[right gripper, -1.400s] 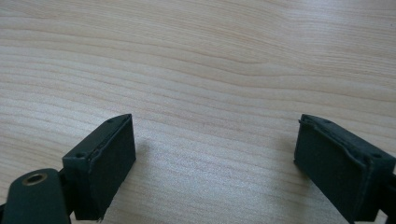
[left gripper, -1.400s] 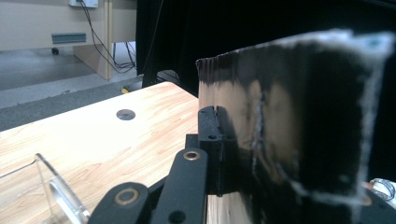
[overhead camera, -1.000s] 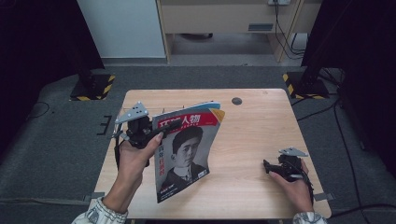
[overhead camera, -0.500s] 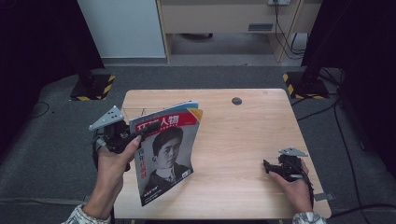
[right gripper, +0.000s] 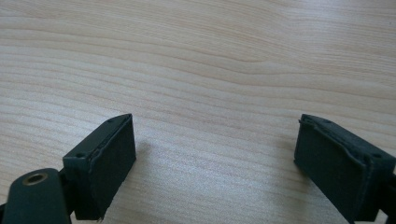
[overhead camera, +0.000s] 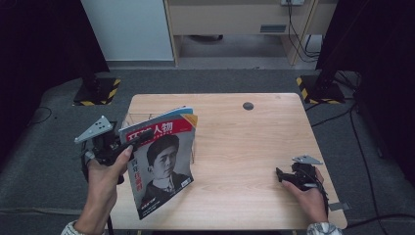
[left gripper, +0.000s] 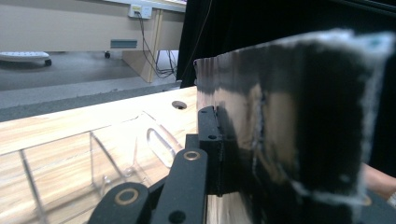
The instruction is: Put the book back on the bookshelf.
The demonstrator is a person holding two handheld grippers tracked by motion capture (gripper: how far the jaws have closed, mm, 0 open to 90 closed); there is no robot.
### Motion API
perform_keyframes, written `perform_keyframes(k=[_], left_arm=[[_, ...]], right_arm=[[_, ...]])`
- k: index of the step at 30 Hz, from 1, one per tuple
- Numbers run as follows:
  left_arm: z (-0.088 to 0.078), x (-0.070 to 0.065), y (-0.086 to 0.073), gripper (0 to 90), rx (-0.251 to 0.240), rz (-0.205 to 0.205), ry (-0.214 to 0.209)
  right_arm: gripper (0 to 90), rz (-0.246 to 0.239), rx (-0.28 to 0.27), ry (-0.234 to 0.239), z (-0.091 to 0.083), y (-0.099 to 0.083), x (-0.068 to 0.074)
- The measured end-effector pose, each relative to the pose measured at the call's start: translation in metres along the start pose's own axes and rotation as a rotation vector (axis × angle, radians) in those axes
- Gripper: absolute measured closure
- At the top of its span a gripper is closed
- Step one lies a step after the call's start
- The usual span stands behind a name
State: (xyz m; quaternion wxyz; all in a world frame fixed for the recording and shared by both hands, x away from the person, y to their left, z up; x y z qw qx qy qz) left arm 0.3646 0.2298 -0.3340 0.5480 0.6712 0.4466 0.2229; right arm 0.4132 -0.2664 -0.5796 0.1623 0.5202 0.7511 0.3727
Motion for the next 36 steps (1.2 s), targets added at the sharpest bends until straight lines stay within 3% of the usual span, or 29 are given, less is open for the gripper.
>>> perform_keyframes(k=[9,18,23,36], left_arm=[[-0.023,0.018,-0.007,86.6,0.006,0.017,0.053],[-0.040,0.033,-0.009,86.6,-0.017,-0.011,0.094],[-0.050,0.042,-0.009,86.6,-0.025,0.001,0.127],[-0.074,0.069,-0.009,86.6,-0.040,-0.024,0.192]], right_arm=[[12.7,0.001,0.003,0.001,0.000,0.000,0.000],[12.6,0.004,0.001,0.005,0.000,0.000,0.000],[12.5,0.006,0.001,0.002,0.000,0.000,0.000],[12.4,0.003,0.001,0.001,0.000,0.000,0.000]])
Point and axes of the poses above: each handheld gripper's, and its own axes: z roughly forward along the jaws, y roughly out of its top, x roughly to its left, the point moved 6 cm from there along z, roughly forward along the jaws, and after that the axes turned 12 degrees about y, right-handed, at the moved point
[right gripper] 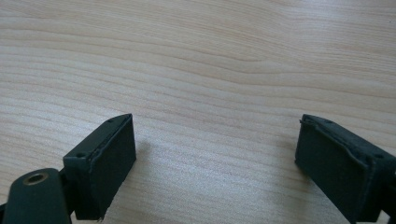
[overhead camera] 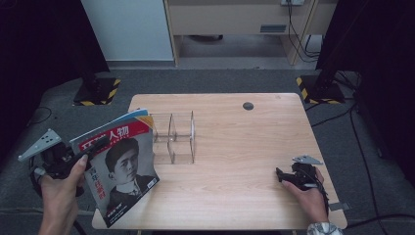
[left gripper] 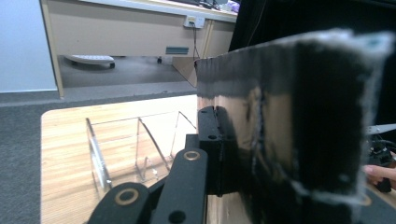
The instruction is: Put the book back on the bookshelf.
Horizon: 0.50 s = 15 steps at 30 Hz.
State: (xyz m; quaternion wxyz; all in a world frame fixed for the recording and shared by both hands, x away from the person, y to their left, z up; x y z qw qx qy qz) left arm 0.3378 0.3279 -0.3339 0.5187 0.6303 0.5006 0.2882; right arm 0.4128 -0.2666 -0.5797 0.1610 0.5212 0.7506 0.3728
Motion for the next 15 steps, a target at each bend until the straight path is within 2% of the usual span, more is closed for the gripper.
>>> perform_keyframes(k=[9,15], left_arm=[[-0.008,0.016,0.001,86.6,-0.010,-0.009,0.038],[-0.008,0.027,0.002,86.6,-0.023,-0.023,0.059]], right_arm=[[12.5,0.001,0.000,0.000,0.000,0.000,0.000],[12.5,0.002,0.000,-0.001,0.000,0.000,0.000]])
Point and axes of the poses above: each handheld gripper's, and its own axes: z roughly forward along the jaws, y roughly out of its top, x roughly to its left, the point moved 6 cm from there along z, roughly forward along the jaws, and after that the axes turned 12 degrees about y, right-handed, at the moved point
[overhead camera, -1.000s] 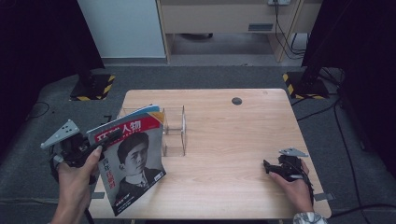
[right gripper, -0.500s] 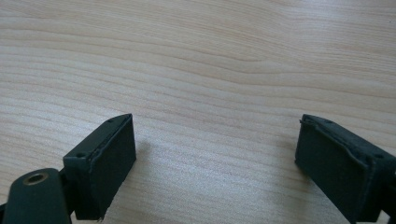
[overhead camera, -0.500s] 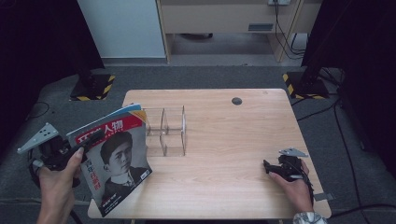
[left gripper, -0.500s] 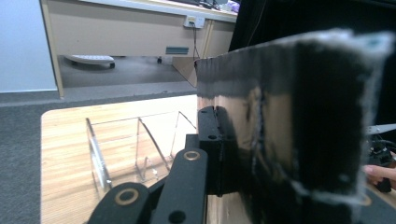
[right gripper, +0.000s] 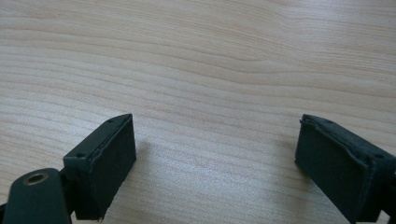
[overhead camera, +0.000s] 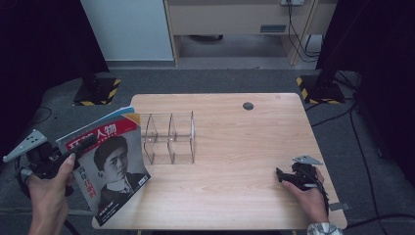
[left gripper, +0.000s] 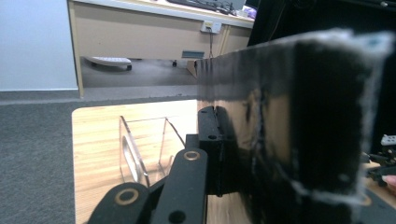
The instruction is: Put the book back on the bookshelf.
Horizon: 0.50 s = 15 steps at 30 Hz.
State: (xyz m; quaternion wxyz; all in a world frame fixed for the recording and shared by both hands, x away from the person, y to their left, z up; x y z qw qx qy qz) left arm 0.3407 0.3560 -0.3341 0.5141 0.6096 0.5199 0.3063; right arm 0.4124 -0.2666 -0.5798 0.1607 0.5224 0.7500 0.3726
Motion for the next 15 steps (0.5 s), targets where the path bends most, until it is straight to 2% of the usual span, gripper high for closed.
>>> perform_keyframes(k=[5,12,15], left_arm=[[0.005,0.008,0.003,86.6,-0.004,-0.012,0.024],[0.015,0.019,0.009,86.6,-0.010,0.015,0.066],[0.022,0.022,0.011,86.6,-0.029,0.030,0.078]], right_arm=[[12.5,0.000,0.000,0.000,0.000,0.000,0.000],[12.5,-0.002,-0.002,-0.002,0.000,0.000,0.000],[12.5,-0.002,-0.002,-0.002,0.000,0.000,0.000]])
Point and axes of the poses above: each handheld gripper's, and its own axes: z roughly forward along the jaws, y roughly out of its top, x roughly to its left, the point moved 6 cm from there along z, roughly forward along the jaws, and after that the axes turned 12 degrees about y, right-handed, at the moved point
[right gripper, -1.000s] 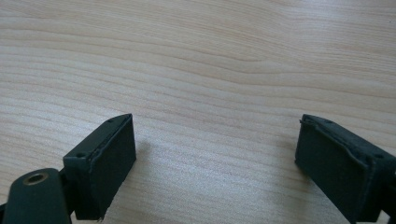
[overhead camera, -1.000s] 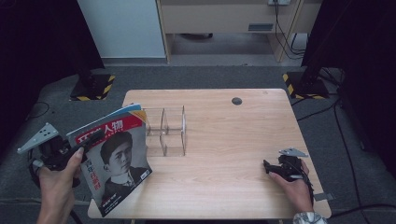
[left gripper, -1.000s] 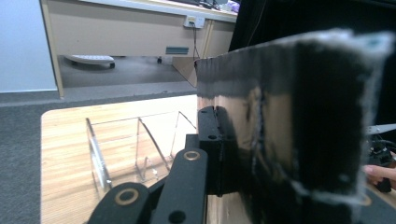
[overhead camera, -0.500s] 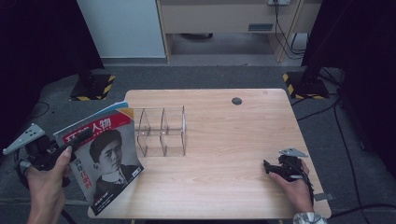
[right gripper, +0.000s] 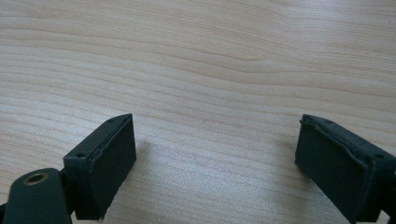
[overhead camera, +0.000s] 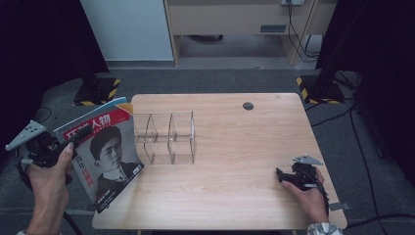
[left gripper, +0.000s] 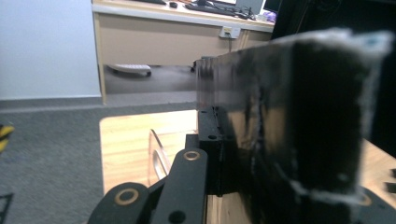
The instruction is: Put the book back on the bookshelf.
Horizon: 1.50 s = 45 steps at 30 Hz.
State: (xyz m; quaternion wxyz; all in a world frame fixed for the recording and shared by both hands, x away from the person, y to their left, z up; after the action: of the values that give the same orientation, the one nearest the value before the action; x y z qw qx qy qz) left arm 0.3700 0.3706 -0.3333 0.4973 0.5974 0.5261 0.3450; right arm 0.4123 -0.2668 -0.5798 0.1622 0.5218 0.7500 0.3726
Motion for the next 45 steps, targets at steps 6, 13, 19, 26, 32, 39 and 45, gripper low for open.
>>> perform_keyframes(k=[6,13,19,26,32,39,45], left_arm=[[0.014,0.003,0.003,86.6,-0.039,-0.016,0.014],[0.035,0.002,0.007,86.6,-0.052,-0.021,0.041],[0.053,-0.001,0.008,86.6,-0.075,-0.027,0.044],[0.066,-0.006,0.009,86.6,-0.105,0.003,0.061],[0.074,-0.010,0.008,86.6,-0.111,0.022,0.063],[0.080,-0.010,0.007,86.6,-0.117,0.028,0.065],[0.080,-0.010,0.010,86.6,-0.139,0.019,0.061]], right_arm=[[12.6,0.003,-0.002,0.001,0.000,0.000,0.000],[12.5,0.004,-0.002,0.001,0.000,0.000,0.000],[12.6,0.004,-0.002,0.001,0.000,0.000,0.000],[12.6,0.003,-0.002,0.001,0.000,0.000,0.000],[12.6,0.003,-0.001,0.000,0.000,0.000,0.000],[12.6,0.003,-0.002,0.000,0.000,0.000,0.000],[12.6,0.002,0.000,0.003,0.000,0.000,0.000]])
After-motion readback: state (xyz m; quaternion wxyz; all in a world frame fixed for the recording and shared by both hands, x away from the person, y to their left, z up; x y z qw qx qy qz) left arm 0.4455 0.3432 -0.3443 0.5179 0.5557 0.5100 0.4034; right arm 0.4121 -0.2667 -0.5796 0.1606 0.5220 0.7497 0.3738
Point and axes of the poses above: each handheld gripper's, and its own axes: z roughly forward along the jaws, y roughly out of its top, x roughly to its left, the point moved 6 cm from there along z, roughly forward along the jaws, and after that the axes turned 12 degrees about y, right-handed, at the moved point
